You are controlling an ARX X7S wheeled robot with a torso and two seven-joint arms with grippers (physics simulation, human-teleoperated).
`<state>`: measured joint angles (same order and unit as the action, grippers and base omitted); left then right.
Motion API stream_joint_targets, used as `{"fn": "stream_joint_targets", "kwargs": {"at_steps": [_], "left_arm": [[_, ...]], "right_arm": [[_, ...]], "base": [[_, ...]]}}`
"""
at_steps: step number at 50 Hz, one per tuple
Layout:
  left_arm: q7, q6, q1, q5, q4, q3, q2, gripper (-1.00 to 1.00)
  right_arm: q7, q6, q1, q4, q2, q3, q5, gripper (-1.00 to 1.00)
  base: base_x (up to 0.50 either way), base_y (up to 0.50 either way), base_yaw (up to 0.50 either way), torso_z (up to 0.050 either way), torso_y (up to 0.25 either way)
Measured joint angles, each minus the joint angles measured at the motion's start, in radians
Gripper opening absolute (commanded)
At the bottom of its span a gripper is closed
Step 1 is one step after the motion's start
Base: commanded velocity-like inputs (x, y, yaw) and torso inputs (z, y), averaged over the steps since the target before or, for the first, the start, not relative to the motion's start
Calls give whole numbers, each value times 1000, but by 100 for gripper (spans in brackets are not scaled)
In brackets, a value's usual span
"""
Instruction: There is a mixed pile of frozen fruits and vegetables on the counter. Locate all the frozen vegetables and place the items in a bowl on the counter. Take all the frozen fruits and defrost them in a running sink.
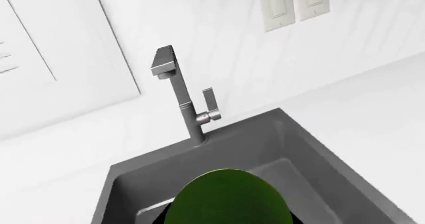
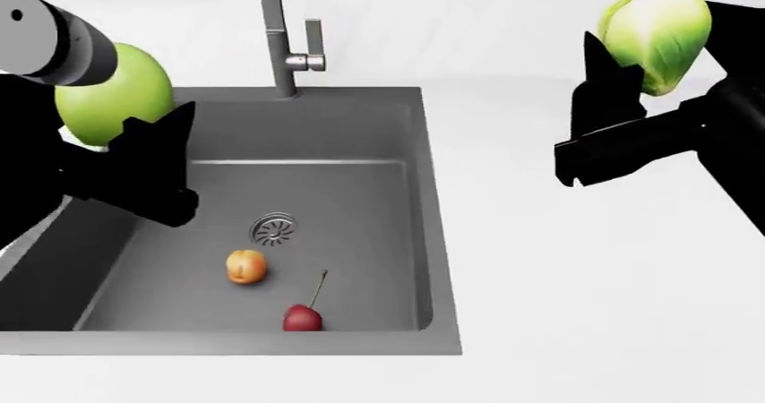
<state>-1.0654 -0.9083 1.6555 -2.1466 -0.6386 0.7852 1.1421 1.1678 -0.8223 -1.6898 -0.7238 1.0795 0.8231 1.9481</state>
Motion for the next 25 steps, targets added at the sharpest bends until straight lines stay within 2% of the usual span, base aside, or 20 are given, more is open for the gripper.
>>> {"fn": "stream_joint_targets", "kwargs": {"at_steps": [25], "left_arm": [[10,6,-14,5,-4,-8,13,-100]], "right_arm": [[-21,-85,-23,-10,-61,38,-56,-100]], "base": [[19,500,0,0,0]]}}
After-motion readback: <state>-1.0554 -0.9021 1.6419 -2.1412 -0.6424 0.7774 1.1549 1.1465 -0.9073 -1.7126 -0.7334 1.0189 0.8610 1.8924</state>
